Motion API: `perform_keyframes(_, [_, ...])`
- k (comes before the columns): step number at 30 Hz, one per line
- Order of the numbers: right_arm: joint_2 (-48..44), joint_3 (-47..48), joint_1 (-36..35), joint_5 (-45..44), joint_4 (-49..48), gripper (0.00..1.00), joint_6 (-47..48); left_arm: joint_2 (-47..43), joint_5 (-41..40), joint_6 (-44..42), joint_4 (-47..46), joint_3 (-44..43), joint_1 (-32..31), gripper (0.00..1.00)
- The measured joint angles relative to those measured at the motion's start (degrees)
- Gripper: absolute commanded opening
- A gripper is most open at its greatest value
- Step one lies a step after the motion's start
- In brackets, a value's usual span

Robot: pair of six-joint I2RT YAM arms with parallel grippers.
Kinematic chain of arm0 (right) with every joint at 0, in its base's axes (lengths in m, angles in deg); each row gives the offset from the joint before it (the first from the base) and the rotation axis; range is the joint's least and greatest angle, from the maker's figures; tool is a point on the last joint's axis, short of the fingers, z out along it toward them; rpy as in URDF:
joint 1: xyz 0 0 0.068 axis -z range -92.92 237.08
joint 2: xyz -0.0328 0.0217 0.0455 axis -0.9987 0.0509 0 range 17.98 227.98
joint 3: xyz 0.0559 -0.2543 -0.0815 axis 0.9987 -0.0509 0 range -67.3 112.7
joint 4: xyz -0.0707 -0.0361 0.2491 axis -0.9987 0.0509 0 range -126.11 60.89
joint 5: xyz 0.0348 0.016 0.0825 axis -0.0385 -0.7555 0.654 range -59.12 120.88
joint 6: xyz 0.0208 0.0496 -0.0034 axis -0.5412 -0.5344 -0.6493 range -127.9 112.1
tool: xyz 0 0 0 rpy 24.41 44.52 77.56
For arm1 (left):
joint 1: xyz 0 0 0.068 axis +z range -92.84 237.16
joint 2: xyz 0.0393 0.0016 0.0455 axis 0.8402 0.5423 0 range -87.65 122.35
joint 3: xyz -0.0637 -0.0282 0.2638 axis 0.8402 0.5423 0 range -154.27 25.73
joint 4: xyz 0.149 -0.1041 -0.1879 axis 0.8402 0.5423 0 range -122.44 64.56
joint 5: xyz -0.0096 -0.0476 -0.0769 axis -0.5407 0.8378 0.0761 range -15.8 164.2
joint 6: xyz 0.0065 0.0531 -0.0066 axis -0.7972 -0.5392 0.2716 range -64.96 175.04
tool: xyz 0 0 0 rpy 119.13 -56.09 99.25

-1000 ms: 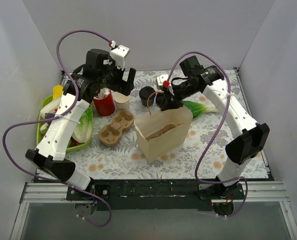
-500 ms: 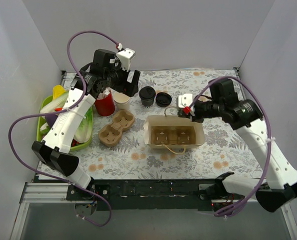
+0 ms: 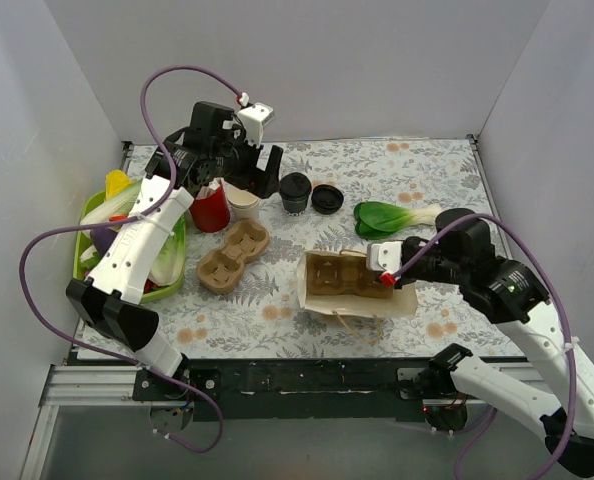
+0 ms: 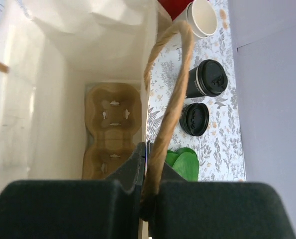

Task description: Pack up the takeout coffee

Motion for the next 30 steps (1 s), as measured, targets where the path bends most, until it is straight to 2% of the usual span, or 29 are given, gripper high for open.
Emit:
perform_keyframes(22, [-8.6, -1.1, -1.6, 9.9, 12.4, 0.01, 3.0, 0.0, 3.8, -1.0, 1.6, 5.8, 0.0, 0.88])
perform_keyframes(26, [-6.5, -0.9, -1.6, 8.0, 11.1, 0.01, -1.5, 0.0, 5.6, -3.8, 1.5, 5.9, 0.0, 0.92])
perform_keyframes(30, [-1.7, 0.4, -1.4, 6.8, 10.3, 0.01, -5.2, -1.9, 6.8, -9.4, -3.5, 11.2, 0.0, 0.95])
